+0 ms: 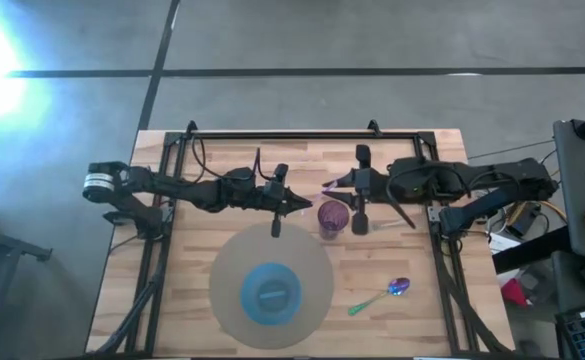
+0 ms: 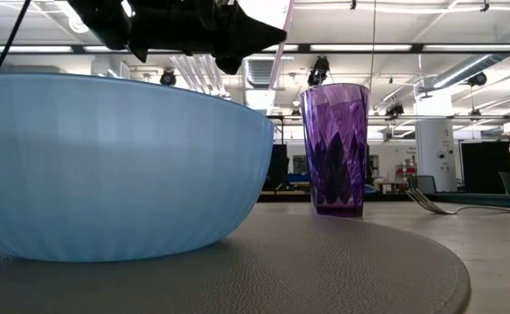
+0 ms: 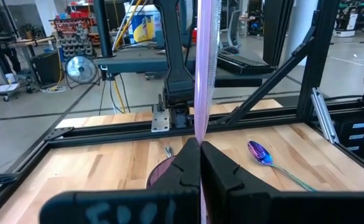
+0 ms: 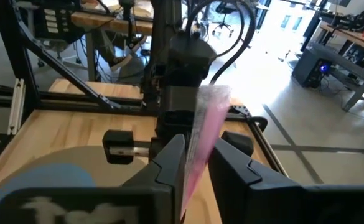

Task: Pick & Place Utensil
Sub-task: Put the pink straw into the purple cup

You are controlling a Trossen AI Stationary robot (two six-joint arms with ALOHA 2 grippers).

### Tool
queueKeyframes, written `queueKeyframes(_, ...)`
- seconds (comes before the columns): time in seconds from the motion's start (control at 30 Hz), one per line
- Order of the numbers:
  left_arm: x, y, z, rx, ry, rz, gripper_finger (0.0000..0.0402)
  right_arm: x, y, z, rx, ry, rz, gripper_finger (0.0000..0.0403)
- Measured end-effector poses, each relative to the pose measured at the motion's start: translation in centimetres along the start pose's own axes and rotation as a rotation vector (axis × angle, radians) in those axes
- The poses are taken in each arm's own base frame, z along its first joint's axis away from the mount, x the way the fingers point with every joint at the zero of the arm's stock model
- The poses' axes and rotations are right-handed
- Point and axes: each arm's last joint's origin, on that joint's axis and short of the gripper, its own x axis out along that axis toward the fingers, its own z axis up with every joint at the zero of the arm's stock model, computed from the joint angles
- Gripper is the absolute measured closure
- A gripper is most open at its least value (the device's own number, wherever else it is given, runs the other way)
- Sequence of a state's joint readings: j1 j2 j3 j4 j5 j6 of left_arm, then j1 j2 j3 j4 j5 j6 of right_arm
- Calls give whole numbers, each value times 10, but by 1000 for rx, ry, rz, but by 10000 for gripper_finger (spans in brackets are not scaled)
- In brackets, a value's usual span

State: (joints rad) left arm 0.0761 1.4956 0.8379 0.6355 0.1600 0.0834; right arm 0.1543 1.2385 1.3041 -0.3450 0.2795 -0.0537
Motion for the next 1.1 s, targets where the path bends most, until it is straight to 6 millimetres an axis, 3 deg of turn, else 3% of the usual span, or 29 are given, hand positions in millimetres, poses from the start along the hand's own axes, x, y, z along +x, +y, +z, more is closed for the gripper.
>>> queueKeyframes(0.2, 0, 0, 0, 0, 0, 0, 401, 0, 0, -1, -1, 7, 0, 389)
queueKeyframes(0.63, 0, 0, 0, 18, 5, 0, 396, -4, -1, 0, 17, 9, 0, 394)
queueKeyframes(0.8, -1, 0, -1, 56, 13, 8, 357, -12, -4, 3, 20, -8, -2, 394)
queueKeyframes(1.1, -8, 3, 9, 77, 18, 102, 258, -46, -14, 6, 37, -16, -12, 394)
